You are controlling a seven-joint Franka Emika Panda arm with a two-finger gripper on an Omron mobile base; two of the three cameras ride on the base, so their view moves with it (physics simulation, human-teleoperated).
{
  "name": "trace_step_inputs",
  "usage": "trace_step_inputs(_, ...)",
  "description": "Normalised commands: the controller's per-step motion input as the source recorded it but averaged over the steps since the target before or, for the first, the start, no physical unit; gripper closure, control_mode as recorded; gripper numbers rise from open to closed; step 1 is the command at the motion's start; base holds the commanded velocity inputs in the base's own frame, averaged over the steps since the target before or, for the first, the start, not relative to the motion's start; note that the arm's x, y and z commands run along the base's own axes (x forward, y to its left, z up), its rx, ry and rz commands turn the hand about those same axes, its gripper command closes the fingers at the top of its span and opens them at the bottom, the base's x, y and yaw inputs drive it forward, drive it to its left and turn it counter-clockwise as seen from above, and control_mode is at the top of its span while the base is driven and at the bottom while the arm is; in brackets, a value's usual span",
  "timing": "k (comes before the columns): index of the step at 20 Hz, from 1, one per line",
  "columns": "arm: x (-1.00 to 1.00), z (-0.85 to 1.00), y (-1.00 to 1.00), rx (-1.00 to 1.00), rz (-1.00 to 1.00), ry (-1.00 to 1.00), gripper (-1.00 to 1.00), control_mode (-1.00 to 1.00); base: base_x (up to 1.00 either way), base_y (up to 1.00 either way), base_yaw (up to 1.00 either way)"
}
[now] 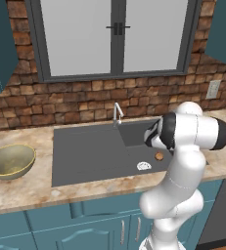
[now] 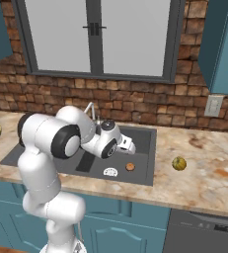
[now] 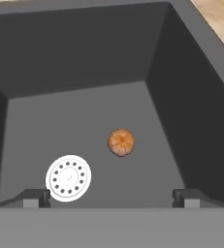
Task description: Remove the tangerine and squash from the sink. Then move the bowl and cup from the counter to the sink for washing.
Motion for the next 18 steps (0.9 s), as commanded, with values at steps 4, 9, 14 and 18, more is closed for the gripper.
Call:
trace_step_inputs(4, 0.08, -0.11, -0.04, 0.00, 0.00, 0.02, -1.00, -1.00, 0.00, 0.00, 0.00)
trace_step_inputs(9, 0.09, -0.13, -0.09, 0.00, 0.00, 0.02, -1.00, -1.00, 0.00, 0.00, 0.00)
trace_step_inputs(14, 0.08, -0.14, -0.10, 0.00, 0.00, 0.03, -1.00, -1.00, 0.00, 0.00, 0.00)
trace_step_inputs(18, 0.09, -0.16, -0.07, 0.00, 0.00, 0.04, -1.00, -1.00, 0.00, 0.00, 0.00)
